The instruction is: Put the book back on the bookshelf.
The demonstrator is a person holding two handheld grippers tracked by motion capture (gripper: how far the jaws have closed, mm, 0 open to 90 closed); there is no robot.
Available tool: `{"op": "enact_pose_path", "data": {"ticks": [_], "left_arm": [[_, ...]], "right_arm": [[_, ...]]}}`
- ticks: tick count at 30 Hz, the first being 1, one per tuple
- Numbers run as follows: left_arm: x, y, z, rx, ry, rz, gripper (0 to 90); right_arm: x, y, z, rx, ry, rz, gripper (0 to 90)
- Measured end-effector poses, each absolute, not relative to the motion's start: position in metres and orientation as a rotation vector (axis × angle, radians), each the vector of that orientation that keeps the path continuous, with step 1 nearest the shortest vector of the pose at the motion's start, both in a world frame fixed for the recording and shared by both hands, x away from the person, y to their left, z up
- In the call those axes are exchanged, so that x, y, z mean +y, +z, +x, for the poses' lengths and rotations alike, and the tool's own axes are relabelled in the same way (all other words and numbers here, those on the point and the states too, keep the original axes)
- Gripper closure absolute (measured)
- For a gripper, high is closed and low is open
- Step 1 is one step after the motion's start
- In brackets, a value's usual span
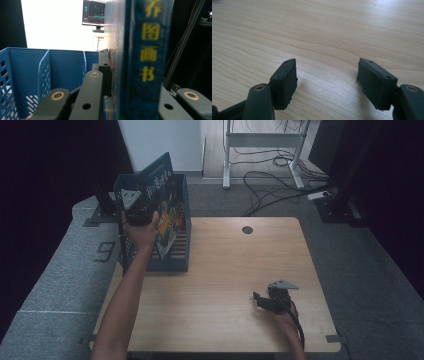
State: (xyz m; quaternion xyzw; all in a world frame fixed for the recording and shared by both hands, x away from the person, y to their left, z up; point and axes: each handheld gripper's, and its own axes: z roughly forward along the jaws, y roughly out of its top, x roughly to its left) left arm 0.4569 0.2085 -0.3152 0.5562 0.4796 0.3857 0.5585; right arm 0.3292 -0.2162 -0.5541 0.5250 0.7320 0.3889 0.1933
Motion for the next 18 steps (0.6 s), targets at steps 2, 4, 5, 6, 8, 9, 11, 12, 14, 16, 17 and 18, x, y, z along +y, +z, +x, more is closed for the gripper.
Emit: {"op": "enact_pose_path", "data": {"ticks": [2,4,5,6,8,9,11,12,14,16,17,18], "left_arm": [[0.207,-0.316,0.458,1.128,0.920,1.316,82.2],[0.205,-0.318,0.460,1.129,0.925,1.319,82.2],[0.204,-0.319,0.461,1.127,0.927,1.321,82.2],[0.203,-0.320,0.462,1.127,0.929,1.323,82.2],[0.200,-0.323,0.463,1.122,0.937,1.324,82.2],[0.198,-0.325,0.464,1.121,0.940,1.325,82.2],[0.195,-0.329,0.466,1.118,0.948,1.329,82.2],[0.193,-0.331,0.467,1.117,0.951,1.331,82.2],[0.191,-0.334,0.469,1.116,0.957,1.333,82.3],[0.188,-0.337,0.471,1.117,0.964,1.339,82.3],[0.187,-0.338,0.472,1.116,0.966,1.337,82.3],[0.186,-0.339,0.473,1.115,0.968,1.335,82.3]], "right_arm": [[-0.216,-0.554,0.329,2.054,1.091,1.473,31.4],[-0.216,-0.554,0.329,2.055,1.089,1.473,31.3],[-0.216,-0.554,0.329,2.053,1.088,1.473,31.2],[-0.216,-0.554,0.328,2.054,1.088,1.473,31.2],[-0.216,-0.554,0.328,2.052,1.087,1.476,31.1],[-0.216,-0.554,0.327,2.052,1.087,1.476,31.1],[-0.216,-0.554,0.327,2.051,1.089,1.477,31.1],[-0.216,-0.554,0.327,2.051,1.090,1.477,31.0],[-0.217,-0.554,0.327,2.051,1.091,1.478,31.0],[-0.216,-0.554,0.327,2.051,1.090,1.478,31.0],[-0.217,-0.554,0.327,2.051,1.090,1.475,31.0],[-0.217,-0.554,0.327,2.051,1.089,1.474,31.0]]}}
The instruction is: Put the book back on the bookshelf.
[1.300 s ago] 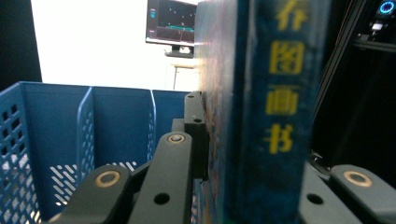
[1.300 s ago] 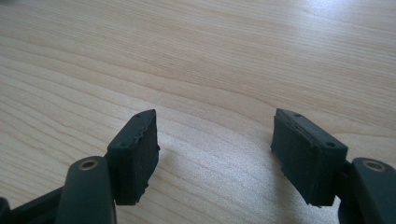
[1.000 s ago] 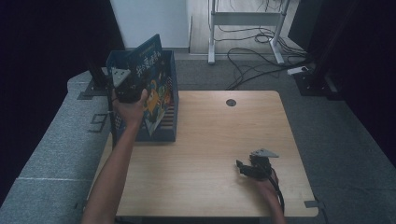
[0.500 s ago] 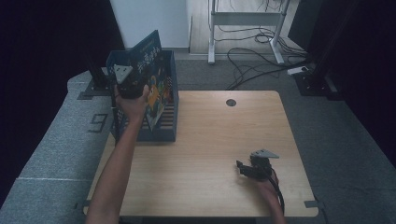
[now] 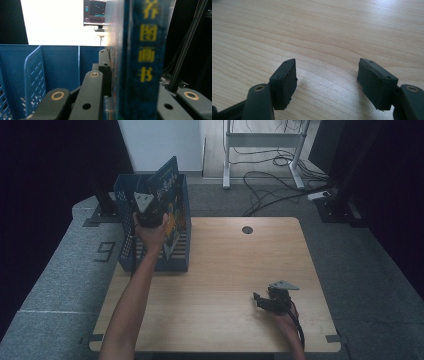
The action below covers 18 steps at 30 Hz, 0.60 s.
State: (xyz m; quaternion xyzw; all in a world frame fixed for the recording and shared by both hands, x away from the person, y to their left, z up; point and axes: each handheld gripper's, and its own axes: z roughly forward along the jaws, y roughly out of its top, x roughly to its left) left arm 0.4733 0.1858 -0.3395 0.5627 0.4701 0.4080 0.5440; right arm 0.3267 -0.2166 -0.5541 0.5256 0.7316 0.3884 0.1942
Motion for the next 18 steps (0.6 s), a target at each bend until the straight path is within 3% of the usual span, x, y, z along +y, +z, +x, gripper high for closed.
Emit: {"op": "enact_pose_path", "data": {"ticks": [18], "left_arm": [[0.174,-0.355,0.483,1.101,1.026,1.323,82.3]], "right_arm": [[-0.217,-0.554,0.322,2.048,1.089,1.481,31.0]]}}
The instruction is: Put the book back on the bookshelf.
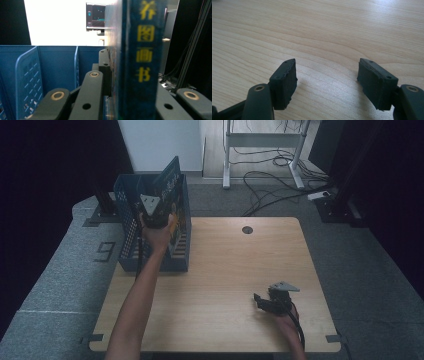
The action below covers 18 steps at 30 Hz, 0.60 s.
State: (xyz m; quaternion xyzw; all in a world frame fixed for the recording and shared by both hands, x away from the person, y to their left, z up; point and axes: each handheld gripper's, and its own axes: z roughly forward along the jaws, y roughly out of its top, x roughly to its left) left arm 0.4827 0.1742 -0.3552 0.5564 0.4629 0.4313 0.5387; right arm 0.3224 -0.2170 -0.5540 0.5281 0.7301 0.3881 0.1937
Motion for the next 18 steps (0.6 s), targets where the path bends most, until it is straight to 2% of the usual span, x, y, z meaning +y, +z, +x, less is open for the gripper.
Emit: {"op": "enact_pose_path", "data": {"ticks": [11,18], "left_arm": [[0.175,-0.356,0.486,1.093,1.053,1.296,82.3],[0.172,-0.370,0.491,1.106,1.055,1.316,82.3]], "right_arm": [[-0.215,-0.554,0.320,2.054,1.065,1.468,30.4],[-0.215,-0.554,0.318,2.051,1.068,1.469,30.5]]}}
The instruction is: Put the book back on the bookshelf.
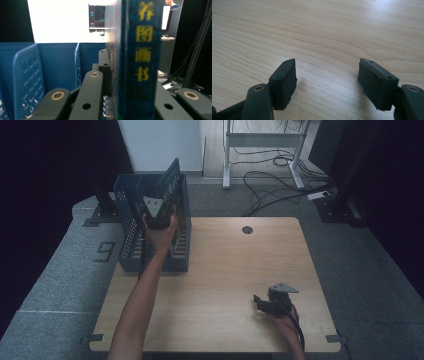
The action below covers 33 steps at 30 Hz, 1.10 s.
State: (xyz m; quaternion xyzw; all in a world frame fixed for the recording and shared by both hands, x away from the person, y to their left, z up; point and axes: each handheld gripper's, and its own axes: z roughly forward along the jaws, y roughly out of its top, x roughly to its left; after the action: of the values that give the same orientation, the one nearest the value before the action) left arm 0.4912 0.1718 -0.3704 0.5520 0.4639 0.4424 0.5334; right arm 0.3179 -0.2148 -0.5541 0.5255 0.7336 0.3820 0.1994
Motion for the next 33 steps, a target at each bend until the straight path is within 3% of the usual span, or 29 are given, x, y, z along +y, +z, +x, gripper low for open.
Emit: {"op": "enact_pose_path", "data": {"ticks": [15,33], "left_arm": [[0.174,-0.402,0.483,1.119,1.014,1.371,81.0],[0.187,-0.406,0.458,1.087,0.927,1.413,73.4]], "right_arm": [[-0.213,-0.554,0.317,2.055,1.052,1.459,30.2],[-0.211,-0.554,0.316,2.058,1.028,1.444,30.0]]}}
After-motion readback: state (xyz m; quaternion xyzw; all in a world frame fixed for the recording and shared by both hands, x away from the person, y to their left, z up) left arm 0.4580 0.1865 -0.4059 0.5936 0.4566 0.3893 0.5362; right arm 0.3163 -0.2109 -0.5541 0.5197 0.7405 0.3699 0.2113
